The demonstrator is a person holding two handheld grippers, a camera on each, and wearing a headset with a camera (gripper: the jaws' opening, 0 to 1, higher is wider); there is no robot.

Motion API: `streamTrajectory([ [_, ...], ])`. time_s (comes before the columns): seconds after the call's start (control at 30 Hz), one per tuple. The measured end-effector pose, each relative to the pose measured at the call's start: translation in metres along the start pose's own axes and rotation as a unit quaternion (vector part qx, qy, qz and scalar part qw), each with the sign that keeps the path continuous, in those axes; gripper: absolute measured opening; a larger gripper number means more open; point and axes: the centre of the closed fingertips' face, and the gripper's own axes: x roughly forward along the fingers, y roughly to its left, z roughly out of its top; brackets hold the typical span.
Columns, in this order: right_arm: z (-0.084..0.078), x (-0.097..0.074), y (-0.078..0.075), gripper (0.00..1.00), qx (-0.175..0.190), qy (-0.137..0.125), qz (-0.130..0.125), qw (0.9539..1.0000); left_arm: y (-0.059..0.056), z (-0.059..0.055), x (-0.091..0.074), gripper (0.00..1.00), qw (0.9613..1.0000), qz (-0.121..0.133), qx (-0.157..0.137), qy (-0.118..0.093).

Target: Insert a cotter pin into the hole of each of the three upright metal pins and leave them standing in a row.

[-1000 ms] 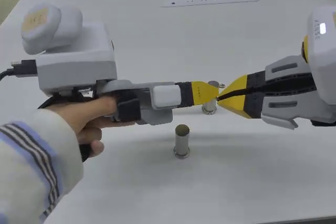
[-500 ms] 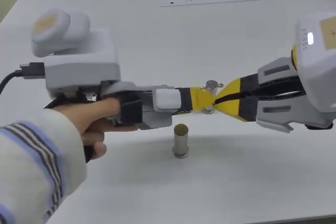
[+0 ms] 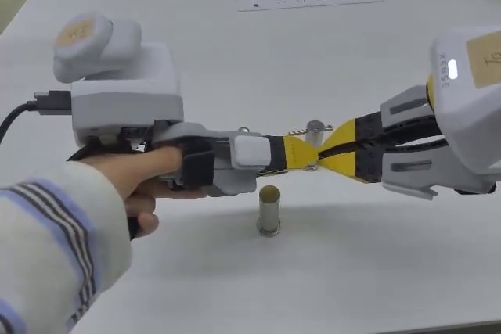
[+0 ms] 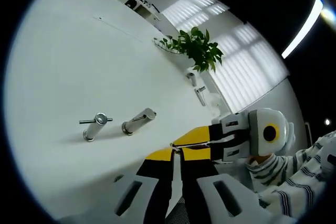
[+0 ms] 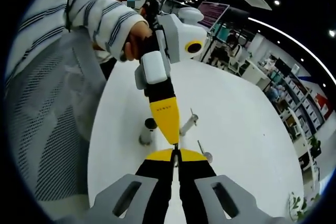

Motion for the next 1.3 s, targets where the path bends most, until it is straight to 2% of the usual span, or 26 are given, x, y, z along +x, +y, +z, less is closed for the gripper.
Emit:
streamTrajectory([
  [0.23, 0.0002, -0.0029, 0.0011, 0.03, -0.024, 0.007, 0.005, 0.9997, 0.0015, -0.0011, 0.0013, 0.01, 0.9998, 0.003, -0.02, 0.002],
  [0.4, -0.0006, -0.0034, 0.0015, 0.03, -0.032, 0.009, 0.007, 0.9994, 0.0018, -0.0014, 0.0024, 0.01, 0.9997, 0.004, -0.024, 0.002],
  [0.73, -0.0001, -0.0049, 0.0034, 0.03, -0.032, 0.004, 0.014, 0.9994, -0.0005, -0.004, 0.0025, 0.0, 1.0, 0.003, 0.008, 0.004],
  [1.0, 0.0003, -0.0056, 0.0031, 0.03, -0.034, 0.004, 0.013, 0.9993, -0.0007, -0.0029, 0.0028, 0.0, 0.9999, 0.005, 0.012, -0.001],
  [1.13, 0.0005, -0.0063, 0.0027, 0.03, -0.032, 0.003, 0.011, 0.9994, -0.0007, -0.0034, 0.0026, 0.01, 1.0, -0.007, -0.006, -0.002],
  [1.23, 0.0009, -0.0068, 0.0017, 0.03, -0.032, 0.004, 0.008, 0.9994, -0.0025, -0.0026, 0.0026, 0.01, 0.9997, -0.011, 0.017, -0.014],
  [1.3, -0.0001, -0.0064, 0.0029, 0.03, -0.032, 0.005, 0.01, 0.9994, -0.0018, -0.0038, 0.0035, 0.01, 0.9999, -0.01, 0.01, -0.01],
])
